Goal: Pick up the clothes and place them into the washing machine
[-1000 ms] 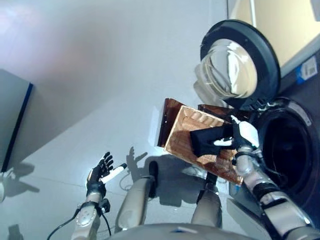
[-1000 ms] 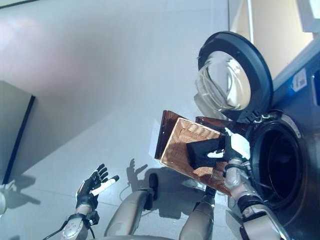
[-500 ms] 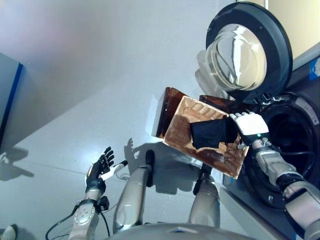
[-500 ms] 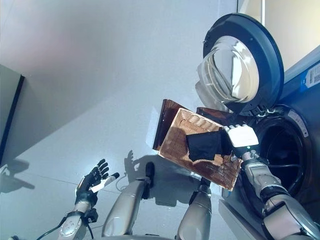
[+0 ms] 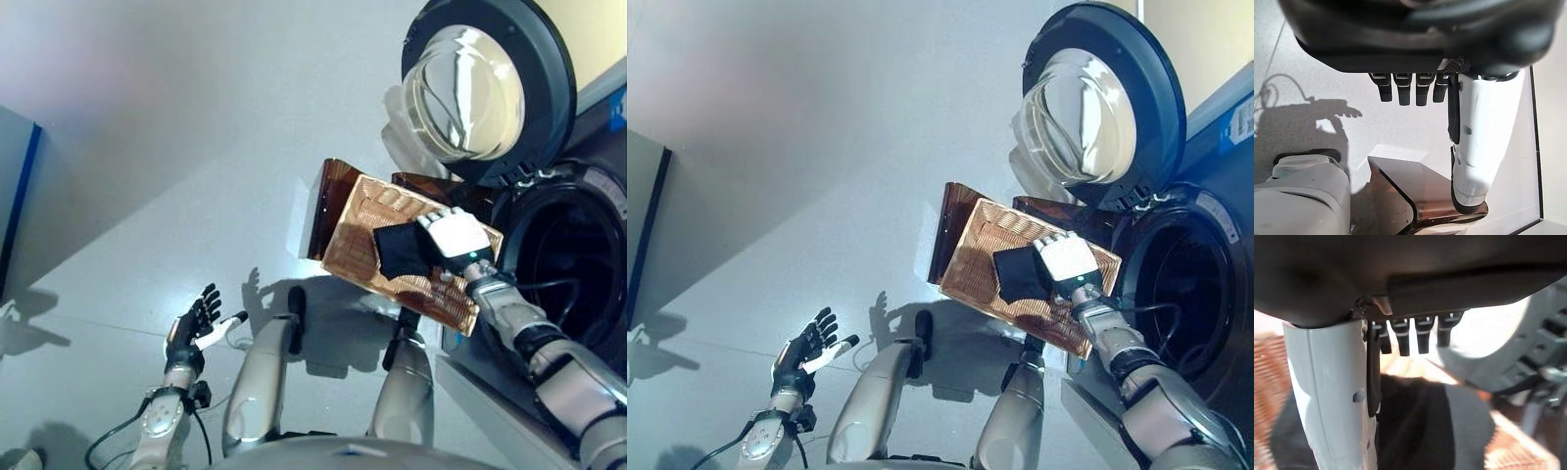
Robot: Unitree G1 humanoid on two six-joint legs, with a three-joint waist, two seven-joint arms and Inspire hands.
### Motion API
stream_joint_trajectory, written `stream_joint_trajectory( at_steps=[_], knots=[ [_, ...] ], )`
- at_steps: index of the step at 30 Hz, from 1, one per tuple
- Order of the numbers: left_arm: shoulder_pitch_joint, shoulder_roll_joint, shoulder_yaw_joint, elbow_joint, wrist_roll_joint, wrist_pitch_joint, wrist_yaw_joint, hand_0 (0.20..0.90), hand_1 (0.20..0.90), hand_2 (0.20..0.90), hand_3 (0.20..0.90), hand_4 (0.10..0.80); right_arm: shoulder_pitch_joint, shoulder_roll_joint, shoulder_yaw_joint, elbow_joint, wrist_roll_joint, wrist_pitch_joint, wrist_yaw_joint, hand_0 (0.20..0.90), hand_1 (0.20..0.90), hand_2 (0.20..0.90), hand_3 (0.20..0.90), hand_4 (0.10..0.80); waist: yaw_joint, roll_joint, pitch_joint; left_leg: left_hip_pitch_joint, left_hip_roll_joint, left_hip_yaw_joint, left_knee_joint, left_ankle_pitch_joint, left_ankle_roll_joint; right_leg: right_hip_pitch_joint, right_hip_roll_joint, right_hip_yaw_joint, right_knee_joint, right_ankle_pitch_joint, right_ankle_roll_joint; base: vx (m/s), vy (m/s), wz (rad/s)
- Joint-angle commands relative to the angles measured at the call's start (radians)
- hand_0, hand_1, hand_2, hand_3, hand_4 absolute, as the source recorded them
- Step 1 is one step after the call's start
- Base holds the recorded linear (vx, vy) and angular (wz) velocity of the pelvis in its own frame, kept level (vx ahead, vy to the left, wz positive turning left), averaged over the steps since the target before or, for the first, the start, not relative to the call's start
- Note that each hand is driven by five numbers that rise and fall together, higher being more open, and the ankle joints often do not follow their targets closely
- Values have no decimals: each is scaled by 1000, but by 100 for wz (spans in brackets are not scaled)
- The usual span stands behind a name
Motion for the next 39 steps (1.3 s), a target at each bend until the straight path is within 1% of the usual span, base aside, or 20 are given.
stream_joint_trajectory(
  at_steps=[1,6,11,23,31,39],
  knots=[
    [67,61,28,-84,-23,-76,19,900,900,900,900,800,-72,-21,-8,24,16,44,-64,900,900,900,900,800,11,20,-62,-53,34,-91,-61,92,-96,-48,-7,37,185,-73,-39,0,0,0],
    [77,61,36,-92,-18,-76,16,900,900,900,900,800,-95,-1,-5,91,29,58,-69,900,900,900,900,800,16,32,-64,-87,31,-91,-11,76,-92,-84,-6,53,236,-93,-46,-7,3,0],
    [95,68,46,-119,-20,-75,8,900,900,900,900,800,-107,-6,-11,105,43,63,-71,900,900,900,900,800,16,39,-68,-115,30,-90,25,63,-88,-115,-5,61,277,-105,-50,-8,4,0],
    [110,79,54,-126,-21,-70,-2,900,900,900,900,800,-124,-35,-13,64,46,55,-84,900,900,900,900,800,19,41,-81,-118,28,-89,17,65,-86,-128,-2,66,286,-106,-49,4,0,-1],
    [117,80,63,-142,-16,-69,-3,900,900,900,900,800,-134,-62,-13,20,44,45,-87,900,900,900,900,800,21,42,-89,-140,27,-93,44,57,-83,-152,-1,72,323,-123,-51,0,0,0],
    [131,89,77,-153,-21,-71,-11,900,900,900,900,800,-150,-77,21,57,25,46,-73,900,900,900,900,800,25,48,-90,-187,24,-97,89,48,-84,-194,-4,80,382,-146,-58,-14,-3,4]
  ],
)
